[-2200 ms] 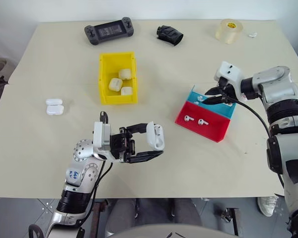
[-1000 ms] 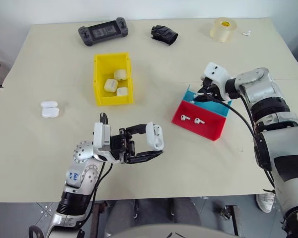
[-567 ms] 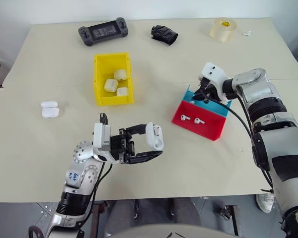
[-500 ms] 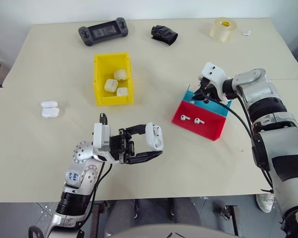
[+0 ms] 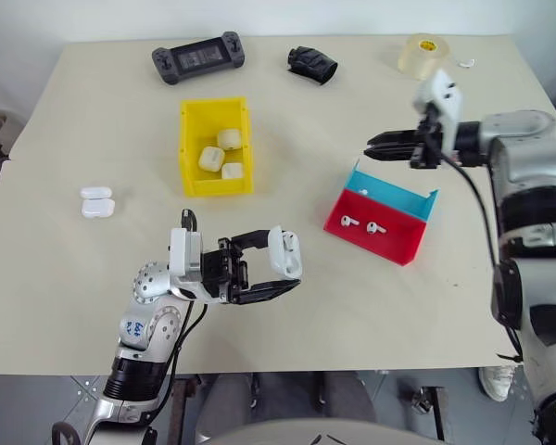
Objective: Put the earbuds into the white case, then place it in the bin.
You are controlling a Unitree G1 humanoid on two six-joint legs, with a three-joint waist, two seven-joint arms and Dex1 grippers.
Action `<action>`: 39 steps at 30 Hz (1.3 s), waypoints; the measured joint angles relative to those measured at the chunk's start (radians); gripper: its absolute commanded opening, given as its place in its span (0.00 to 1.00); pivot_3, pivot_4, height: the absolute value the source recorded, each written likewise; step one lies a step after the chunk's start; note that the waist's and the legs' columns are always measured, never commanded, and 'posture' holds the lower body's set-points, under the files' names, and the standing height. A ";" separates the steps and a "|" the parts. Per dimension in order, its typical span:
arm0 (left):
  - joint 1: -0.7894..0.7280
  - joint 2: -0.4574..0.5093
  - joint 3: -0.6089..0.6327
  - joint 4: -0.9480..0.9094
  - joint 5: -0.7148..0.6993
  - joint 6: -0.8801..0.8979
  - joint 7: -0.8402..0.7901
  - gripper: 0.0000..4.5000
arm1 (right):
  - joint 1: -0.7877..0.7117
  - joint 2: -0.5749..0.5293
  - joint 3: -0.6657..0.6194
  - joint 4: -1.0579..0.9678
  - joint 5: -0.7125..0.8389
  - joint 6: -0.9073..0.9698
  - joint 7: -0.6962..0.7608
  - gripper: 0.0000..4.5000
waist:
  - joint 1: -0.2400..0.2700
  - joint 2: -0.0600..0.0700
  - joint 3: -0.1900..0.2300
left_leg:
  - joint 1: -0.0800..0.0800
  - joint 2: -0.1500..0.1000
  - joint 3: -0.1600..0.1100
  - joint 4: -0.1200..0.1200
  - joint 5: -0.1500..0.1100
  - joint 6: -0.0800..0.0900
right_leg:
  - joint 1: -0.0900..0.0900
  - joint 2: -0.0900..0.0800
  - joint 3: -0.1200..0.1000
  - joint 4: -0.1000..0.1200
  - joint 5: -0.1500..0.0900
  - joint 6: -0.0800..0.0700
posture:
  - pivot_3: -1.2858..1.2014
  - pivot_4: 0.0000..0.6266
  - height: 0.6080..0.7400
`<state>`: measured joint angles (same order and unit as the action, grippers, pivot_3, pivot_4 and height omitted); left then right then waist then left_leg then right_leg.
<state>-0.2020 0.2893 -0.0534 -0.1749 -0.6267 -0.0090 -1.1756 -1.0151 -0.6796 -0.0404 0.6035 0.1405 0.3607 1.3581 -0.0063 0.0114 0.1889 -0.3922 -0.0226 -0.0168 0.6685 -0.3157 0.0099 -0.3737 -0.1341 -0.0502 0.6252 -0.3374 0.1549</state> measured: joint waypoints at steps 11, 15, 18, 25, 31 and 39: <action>-0.051 -0.004 0.012 0.069 -0.005 0.006 -0.040 0.62 | 0.564 0.213 -0.300 -0.908 0.643 0.422 -0.283 0.11 | 0.007 0.000 0.000 | 0.001 0.000 0.000 0.001 0.001 -0.001 | 0.001 0.001 0.001 0.001 0.000 0.000 | 0.52 0.24 1.00; -0.076 -0.003 0.019 0.080 -0.014 0.022 -0.048 0.62 | 0.672 0.359 -0.301 -1.092 0.817 0.444 -0.491 0.11 | 0.007 0.000 0.000 | 0.001 0.000 0.000 0.001 0.001 -0.001 | 0.001 0.000 0.001 0.002 0.000 0.000 | 0.52 0.24 1.00; -0.103 -0.002 0.036 0.113 -0.017 0.035 -0.049 0.62 | 0.727 0.370 -0.257 -1.177 0.854 0.433 -0.555 0.11 | 0.009 0.000 0.000 | 0.001 -0.001 0.000 0.001 0.001 -0.001 | 0.001 0.000 0.001 0.002 0.000 0.000 | 0.52 0.24 1.00; -0.164 -0.008 0.046 0.149 -0.024 0.079 -0.047 0.62 | 0.824 0.458 -0.131 -1.259 0.899 0.352 -0.658 0.11 | 0.005 -0.001 0.000 | 0.002 -0.001 0.000 0.000 0.001 -0.001 | 0.001 0.001 0.002 0.002 0.000 0.000 | 0.52 0.24 1.00; -0.185 -0.017 0.046 0.151 -0.035 0.109 -0.047 0.62 | 0.865 0.538 0.018 -1.268 0.828 0.243 -0.696 0.11 | 0.003 -0.001 0.000 | 0.002 0.000 0.000 -0.001 0.001 -0.001 | 0.000 0.002 0.002 0.002 0.000 0.000 | 0.52 0.24 1.00; -0.186 -0.040 0.046 0.149 -0.036 0.142 -0.021 0.62 | 0.881 0.554 0.110 -1.218 0.741 0.125 -0.691 0.11 | 0.004 -0.001 0.000 | 0.002 0.000 0.000 0.000 0.001 -0.001 | 0.000 0.002 0.002 0.002 0.000 0.000 | 0.52 0.24 1.00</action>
<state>-0.3880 0.2492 -0.0079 -0.0259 -0.6631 0.1332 -1.1962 -0.1336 -0.1260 0.0691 -0.6149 0.8814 0.4859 0.6669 -0.0021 0.0107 0.1885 -0.3902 -0.0230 -0.0170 0.6680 -0.3151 0.0090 -0.3735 -0.1324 -0.0478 0.6271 -0.3374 0.1549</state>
